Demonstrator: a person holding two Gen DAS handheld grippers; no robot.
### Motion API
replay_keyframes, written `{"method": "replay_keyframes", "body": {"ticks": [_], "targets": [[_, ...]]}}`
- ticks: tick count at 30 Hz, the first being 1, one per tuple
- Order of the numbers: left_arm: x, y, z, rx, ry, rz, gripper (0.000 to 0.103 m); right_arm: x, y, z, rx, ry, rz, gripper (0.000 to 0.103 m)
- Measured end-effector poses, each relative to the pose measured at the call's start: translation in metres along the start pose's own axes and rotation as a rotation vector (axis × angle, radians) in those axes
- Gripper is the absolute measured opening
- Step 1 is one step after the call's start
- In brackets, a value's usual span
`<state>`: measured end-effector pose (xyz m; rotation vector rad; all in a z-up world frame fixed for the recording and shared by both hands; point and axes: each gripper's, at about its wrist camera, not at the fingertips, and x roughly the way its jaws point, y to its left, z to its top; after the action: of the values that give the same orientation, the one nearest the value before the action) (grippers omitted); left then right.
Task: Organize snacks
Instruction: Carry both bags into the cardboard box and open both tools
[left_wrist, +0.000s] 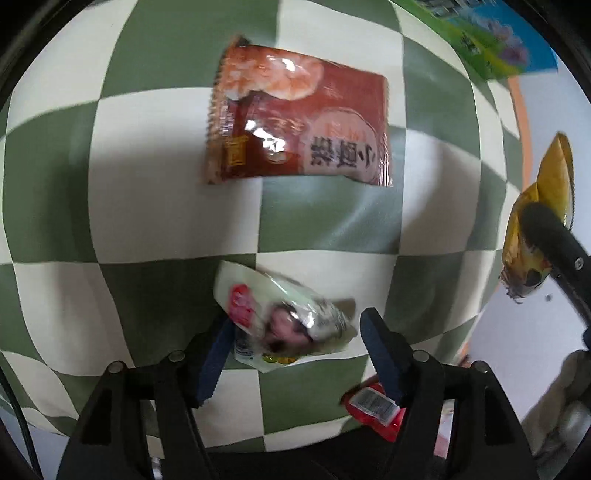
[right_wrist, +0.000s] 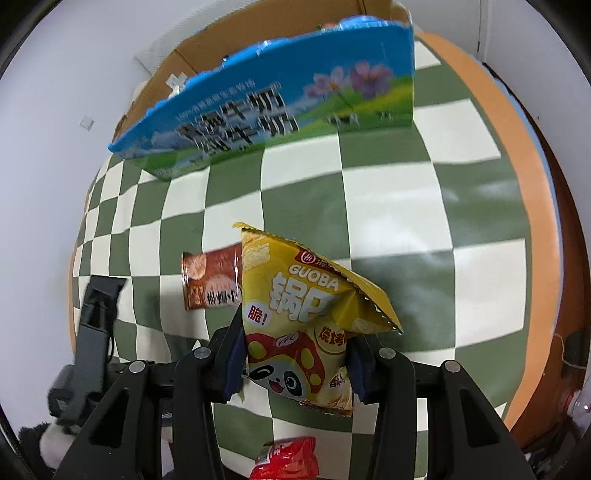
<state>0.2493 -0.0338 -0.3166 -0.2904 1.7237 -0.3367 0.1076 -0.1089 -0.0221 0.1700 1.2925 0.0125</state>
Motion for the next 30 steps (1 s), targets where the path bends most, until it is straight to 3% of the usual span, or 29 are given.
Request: {"method": "replay_keyframes", "body": {"ticks": [3,6,15,21,25,30], "targets": [[0.008,-0.015,-0.003,0.068,-0.020,0.074,0.067,0.003,-0.002,-0.006,0.000,0.002,-0.003,0.048],[0.007,-0.024,-0.011,0.116,-0.078,0.144,0.058,0.005,-0.004,-0.010,0.004,0.005,-0.008,0.048],[-0.024,-0.042,-0.032,0.145,-0.188,0.162,0.057,0.004,-0.005,-0.016,-0.008,0.004,-0.021,0.048],[-0.095,-0.060,-0.048,0.173,-0.322,0.097,0.058,-0.013,0.001,-0.007,-0.031,-0.025,-0.001,0.048],[-0.166,-0.075,-0.027,0.187,-0.427,0.049,0.058,-0.047,0.005,0.021,-0.051,-0.093,0.027,0.048],[-0.225,-0.086,0.045,0.210,-0.501,0.041,0.058,-0.085,0.013,0.080,-0.081,-0.172,0.059,0.048]]}}
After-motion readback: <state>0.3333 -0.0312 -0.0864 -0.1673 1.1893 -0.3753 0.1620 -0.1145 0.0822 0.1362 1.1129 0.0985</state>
